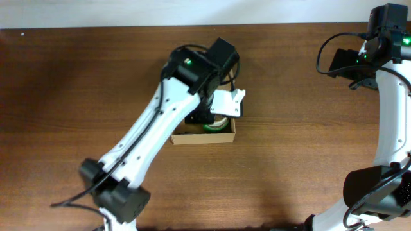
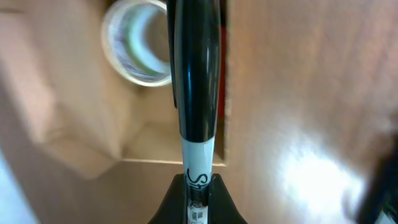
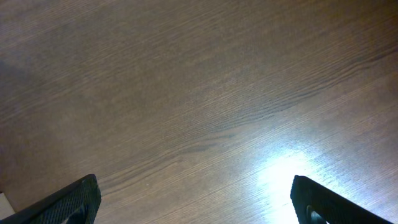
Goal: Pack container
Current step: 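Lower the black marker into the box with the left gripper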
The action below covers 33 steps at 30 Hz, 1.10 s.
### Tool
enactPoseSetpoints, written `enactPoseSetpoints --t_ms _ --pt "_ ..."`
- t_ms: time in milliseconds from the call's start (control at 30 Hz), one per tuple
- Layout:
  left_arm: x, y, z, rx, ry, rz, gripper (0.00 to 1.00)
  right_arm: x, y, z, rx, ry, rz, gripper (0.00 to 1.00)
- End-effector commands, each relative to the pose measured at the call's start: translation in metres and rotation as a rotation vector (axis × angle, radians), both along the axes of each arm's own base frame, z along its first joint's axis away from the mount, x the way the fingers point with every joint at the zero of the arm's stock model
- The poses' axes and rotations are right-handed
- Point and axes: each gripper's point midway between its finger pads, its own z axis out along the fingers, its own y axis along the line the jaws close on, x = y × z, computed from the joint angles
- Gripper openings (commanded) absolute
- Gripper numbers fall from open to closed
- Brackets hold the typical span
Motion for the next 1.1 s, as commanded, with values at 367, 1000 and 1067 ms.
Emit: enactPoseSetpoints --t_ms 367,1000,1067 --pt "0.007 0.009 -0.082 0.152 0.184 0.013 0.02 0.0 0.0 0.013 -0.007 -0.036 0.003 0.99" --pt "0.004 0.026 -0.157 0.177 0.226 0.047 0.02 0.0 0.0 0.013 -0.007 -0.036 0.003 0.99" --pt "0.005 0.026 -0.158 0.175 0.223 0.047 0.01 0.0 0.0 0.013 -0.007 -0.036 0.003 0.99"
